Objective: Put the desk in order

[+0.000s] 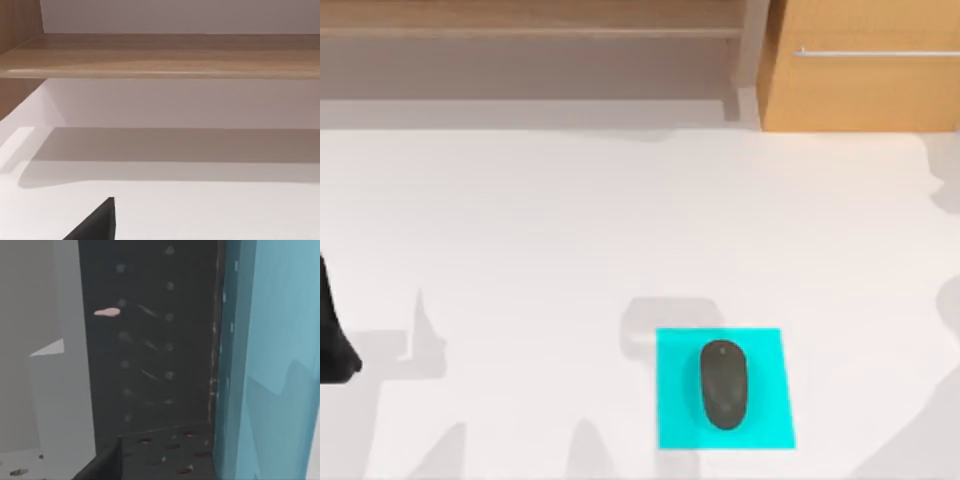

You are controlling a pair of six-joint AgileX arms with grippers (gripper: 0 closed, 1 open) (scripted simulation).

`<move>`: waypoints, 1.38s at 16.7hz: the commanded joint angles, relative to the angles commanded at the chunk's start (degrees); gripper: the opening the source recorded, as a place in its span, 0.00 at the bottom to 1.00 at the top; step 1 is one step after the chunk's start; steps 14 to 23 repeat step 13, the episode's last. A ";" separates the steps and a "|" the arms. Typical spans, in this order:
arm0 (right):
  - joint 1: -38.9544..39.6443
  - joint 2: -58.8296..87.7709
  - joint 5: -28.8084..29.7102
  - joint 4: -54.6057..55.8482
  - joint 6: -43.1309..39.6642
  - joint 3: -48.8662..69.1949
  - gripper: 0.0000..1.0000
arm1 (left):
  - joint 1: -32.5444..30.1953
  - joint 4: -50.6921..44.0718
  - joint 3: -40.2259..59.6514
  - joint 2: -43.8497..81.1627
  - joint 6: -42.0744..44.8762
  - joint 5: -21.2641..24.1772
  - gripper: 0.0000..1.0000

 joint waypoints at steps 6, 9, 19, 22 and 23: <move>-0.63 -2.61 -1.07 0.78 -0.73 -3.03 1.00 | 0.00 0.00 0.00 0.00 0.00 0.00 1.00; -2.09 -5.94 -2.42 2.03 -1.15 -7.13 1.00 | 0.00 0.00 0.00 0.00 0.00 0.00 1.00; -3.85 -7.73 -3.69 2.90 -1.22 -11.11 1.00 | 0.00 0.00 0.00 0.00 0.00 0.00 1.00; -3.85 -7.73 -3.69 2.90 -1.22 -11.11 1.00 | 0.00 0.00 0.00 0.00 0.00 0.00 1.00; -3.85 -7.73 -3.69 2.90 -1.22 -11.11 1.00 | 0.00 0.00 0.00 0.00 0.00 0.00 1.00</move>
